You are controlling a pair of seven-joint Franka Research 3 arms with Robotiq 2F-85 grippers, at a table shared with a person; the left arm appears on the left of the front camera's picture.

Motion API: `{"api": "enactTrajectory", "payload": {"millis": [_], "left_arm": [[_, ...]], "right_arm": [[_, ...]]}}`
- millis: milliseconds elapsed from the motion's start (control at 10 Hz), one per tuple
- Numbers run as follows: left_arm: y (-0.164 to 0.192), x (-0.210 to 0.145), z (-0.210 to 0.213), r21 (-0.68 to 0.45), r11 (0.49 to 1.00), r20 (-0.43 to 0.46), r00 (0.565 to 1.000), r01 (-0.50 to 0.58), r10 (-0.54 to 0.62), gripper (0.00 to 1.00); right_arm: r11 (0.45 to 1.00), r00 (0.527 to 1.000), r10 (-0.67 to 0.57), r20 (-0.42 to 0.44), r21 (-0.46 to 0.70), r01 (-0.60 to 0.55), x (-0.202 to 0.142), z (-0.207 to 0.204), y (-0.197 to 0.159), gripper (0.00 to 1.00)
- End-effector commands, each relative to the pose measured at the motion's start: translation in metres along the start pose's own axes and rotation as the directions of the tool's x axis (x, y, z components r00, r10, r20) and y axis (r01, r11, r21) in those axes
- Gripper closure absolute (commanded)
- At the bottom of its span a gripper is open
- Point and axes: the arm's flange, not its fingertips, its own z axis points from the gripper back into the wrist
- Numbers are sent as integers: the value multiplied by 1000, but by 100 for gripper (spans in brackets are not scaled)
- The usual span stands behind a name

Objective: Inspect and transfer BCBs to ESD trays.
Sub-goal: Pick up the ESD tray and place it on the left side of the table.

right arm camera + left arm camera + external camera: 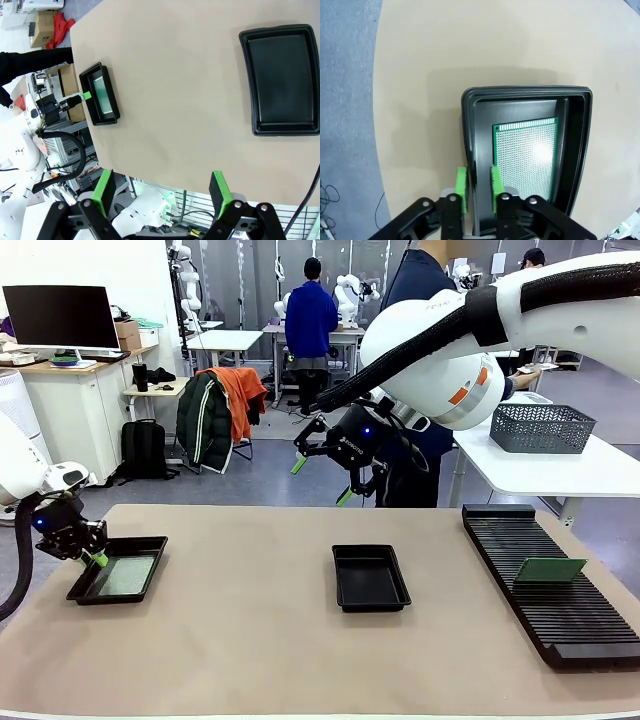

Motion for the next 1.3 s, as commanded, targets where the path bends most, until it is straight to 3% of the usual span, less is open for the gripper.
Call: {"api": "enactTrajectory", "payload": {"millis": [0,100,200,300,400,500,700,1200], "left_arm": [[4,-6,2,22,1000,16,1000,9,-10,56],[5,-7,5,33,999,13,1000,9,-9,43],[5,-7,8,43,999,13,1000,4,-5,38],[4,-8,11,51,999,12,1000,8,-9,25],[3,-8,13,54,998,13,1000,12,-13,20],[3,-8,16,61,998,13,1000,13,-14,6],[0,-8,32,77,997,26,1000,17,-19,0],[-43,-4,99,198,979,3,998,54,-56,0]], "right_arm": [[1000,1000,-16,6,-21,16,1,0,3,0],[1000,1000,-16,6,-21,16,1,0,3,0],[1000,1000,-16,6,-21,16,1,0,3,0],[1000,1000,-16,6,-21,16,1,0,3,0],[1000,1000,-16,6,-21,16,1,0,3,0],[1000,1000,-16,6,-21,16,1,0,3,0],[1000,1000,-16,6,-21,16,1,0,3,0],[1000,1000,-16,6,-21,16,1,0,3,0]]}}
